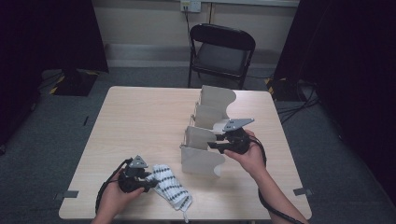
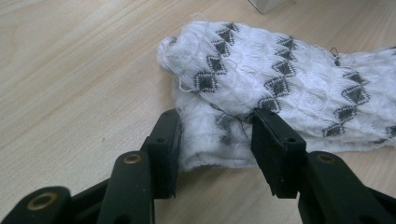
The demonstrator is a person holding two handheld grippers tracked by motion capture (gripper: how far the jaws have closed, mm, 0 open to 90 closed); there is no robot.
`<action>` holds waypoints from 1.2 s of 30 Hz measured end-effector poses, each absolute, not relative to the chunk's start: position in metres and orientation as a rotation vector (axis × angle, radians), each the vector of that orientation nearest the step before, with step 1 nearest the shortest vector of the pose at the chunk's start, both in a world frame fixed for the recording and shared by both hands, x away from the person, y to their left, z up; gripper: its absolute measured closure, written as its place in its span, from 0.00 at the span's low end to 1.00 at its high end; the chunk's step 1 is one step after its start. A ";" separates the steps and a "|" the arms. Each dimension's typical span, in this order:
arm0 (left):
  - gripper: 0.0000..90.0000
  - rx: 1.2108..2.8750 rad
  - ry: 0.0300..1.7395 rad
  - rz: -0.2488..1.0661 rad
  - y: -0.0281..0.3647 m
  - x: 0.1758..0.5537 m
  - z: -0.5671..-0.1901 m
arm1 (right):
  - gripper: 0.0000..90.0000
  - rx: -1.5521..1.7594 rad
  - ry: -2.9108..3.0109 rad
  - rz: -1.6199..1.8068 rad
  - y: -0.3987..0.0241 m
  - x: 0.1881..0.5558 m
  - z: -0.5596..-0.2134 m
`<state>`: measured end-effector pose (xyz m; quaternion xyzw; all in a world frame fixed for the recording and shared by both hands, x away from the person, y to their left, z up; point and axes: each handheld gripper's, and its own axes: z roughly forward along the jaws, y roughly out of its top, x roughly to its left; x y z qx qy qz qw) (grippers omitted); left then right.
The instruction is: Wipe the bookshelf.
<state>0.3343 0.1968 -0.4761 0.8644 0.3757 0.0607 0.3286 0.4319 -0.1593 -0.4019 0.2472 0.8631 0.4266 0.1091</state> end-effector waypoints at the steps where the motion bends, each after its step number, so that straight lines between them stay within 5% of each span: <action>1: 0.60 2.264 0.983 0.157 0.197 0.334 -0.476 | 0.68 0.724 2.539 1.253 -0.157 0.433 -0.400; 15: 0.60 2.252 1.006 0.156 0.204 0.341 -0.476 | 0.71 0.700 2.578 1.216 -0.136 0.448 -0.397; 36: 0.57 2.217 1.044 0.189 0.216 0.348 -0.476 | 0.96 0.600 2.636 1.193 -0.108 0.462 -0.394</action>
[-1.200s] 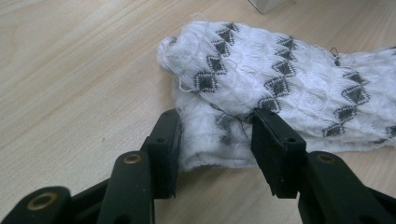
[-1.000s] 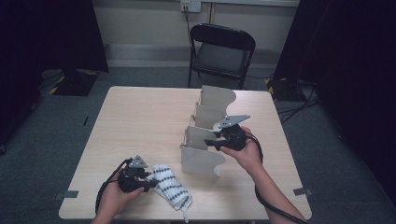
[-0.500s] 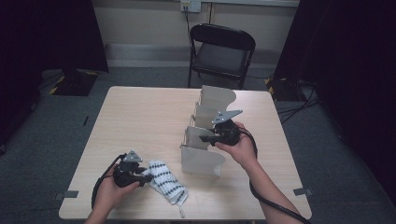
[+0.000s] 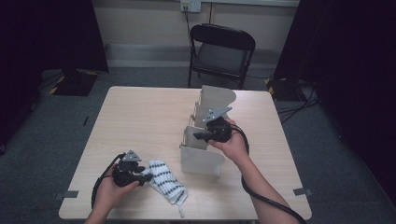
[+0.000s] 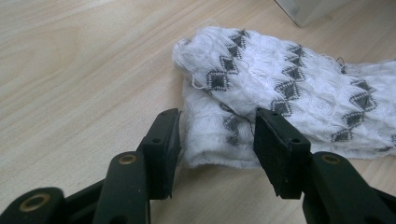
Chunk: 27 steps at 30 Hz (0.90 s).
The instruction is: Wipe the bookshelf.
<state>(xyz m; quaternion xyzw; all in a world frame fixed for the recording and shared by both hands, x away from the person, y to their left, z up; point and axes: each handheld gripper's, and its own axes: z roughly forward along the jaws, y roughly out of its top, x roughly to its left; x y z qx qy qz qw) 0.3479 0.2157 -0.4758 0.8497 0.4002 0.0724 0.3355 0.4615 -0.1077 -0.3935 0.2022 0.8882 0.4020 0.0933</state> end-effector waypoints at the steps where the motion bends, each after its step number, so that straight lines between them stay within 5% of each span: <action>1: 0.57 2.222 1.043 0.187 0.215 0.348 -0.476 | 0.99 0.557 2.650 1.180 -0.108 0.460 -0.392; 27: 0.58 2.214 1.044 0.191 0.211 0.344 -0.473 | 0.99 0.389 2.598 1.313 -0.150 0.416 -0.390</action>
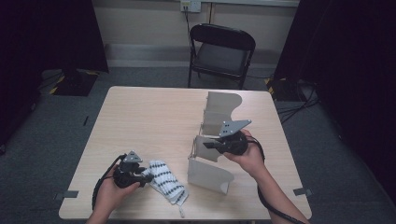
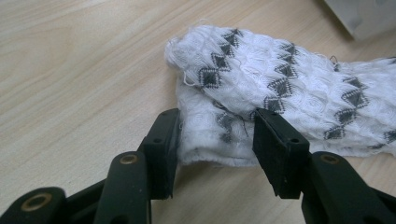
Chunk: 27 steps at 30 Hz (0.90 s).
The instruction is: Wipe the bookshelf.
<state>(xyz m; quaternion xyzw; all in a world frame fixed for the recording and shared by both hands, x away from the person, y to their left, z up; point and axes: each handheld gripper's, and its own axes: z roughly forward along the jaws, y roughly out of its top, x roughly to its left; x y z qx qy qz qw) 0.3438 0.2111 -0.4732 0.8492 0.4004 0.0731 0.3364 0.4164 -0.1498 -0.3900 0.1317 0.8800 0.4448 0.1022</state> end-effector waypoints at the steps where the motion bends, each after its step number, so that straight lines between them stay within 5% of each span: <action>1: 0.58 2.221 1.040 0.187 0.211 0.343 -0.472 | 1.00 0.388 2.602 1.310 -0.150 0.414 -0.392; 8: 0.66 2.194 1.041 0.118 0.203 0.340 -0.468 | 0.97 0.430 2.564 1.346 -0.154 0.406 -0.401; 27: 0.66 2.262 1.067 0.193 0.208 0.364 -0.472 | 0.47 0.753 2.568 1.203 -0.205 0.401 -0.461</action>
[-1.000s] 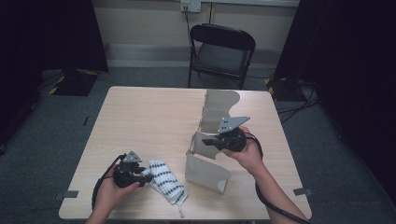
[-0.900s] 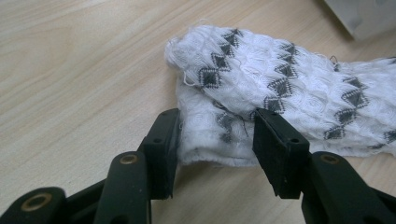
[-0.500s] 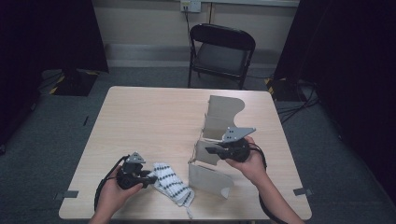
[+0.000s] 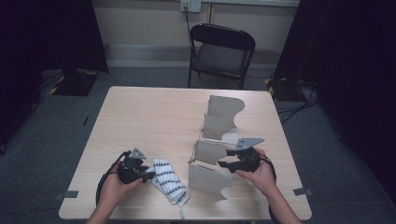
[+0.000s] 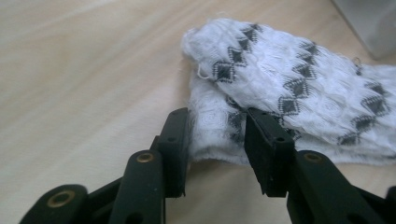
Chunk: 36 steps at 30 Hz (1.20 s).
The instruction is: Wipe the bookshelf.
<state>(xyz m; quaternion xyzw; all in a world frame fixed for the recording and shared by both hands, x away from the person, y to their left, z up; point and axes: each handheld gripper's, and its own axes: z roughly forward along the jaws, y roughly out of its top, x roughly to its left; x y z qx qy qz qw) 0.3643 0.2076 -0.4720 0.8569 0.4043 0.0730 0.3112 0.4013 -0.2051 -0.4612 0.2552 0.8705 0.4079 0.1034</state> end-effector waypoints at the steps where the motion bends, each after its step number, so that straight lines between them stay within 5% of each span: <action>1: 0.66 2.266 1.077 0.196 0.209 0.368 -0.471 | 0.45 0.772 2.567 1.194 -0.209 0.400 -0.465; 13: 0.58 2.190 1.165 0.200 0.216 0.389 -0.466 | 0.32 0.903 2.549 1.111 -0.233 0.392 -0.491; 25: 0.59 2.149 1.062 0.165 0.204 0.355 -0.455 | 0.17 0.921 2.485 1.086 -0.241 0.386 -0.499; 36: 0.55 2.169 1.036 0.148 0.183 0.354 -0.466 | 0.14 0.940 2.478 1.076 -0.241 0.386 -0.499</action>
